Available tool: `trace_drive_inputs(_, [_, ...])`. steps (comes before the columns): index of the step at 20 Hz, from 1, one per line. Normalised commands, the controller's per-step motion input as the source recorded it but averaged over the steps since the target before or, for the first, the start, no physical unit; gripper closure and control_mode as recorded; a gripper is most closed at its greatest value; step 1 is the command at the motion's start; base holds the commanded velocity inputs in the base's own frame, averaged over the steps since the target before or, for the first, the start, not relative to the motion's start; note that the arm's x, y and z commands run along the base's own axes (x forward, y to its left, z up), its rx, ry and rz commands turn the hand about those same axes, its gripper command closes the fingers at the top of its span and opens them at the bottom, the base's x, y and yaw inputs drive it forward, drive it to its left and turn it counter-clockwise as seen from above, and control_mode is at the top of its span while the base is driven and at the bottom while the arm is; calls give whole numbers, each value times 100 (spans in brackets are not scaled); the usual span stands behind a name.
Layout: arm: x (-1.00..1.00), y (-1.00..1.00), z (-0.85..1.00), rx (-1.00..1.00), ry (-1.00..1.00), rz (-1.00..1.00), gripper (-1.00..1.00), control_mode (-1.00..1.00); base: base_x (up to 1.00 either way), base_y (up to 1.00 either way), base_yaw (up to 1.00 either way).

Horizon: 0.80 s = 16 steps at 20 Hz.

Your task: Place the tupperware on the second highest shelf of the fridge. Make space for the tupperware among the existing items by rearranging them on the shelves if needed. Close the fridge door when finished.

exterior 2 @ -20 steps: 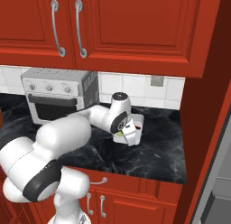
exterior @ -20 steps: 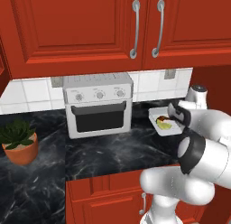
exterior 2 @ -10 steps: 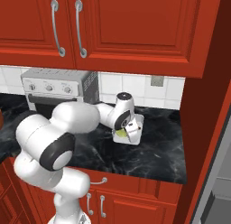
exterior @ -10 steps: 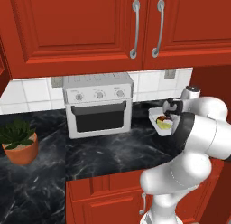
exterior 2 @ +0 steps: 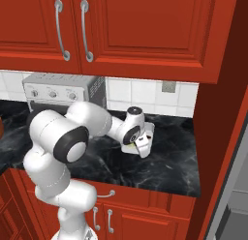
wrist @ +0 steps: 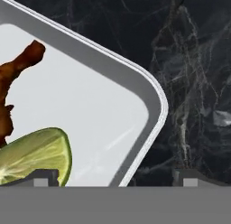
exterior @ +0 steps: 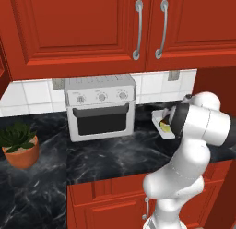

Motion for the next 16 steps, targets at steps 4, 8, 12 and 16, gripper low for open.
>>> trace_drive_inputs(4, [23,0,-21,0,0,0,-100,-100,0,0,0])
trace_drive_inputs(8, [24,0,-17,0,-1,0,-100,-100,0,0,0])
trace_drive_inputs(12, [23,0,-20,0,-1,0,100,-100,0,0,0])
trace_drive_inputs(16, [9,0,-18,0,-1,0,100,-100,0,0,0])
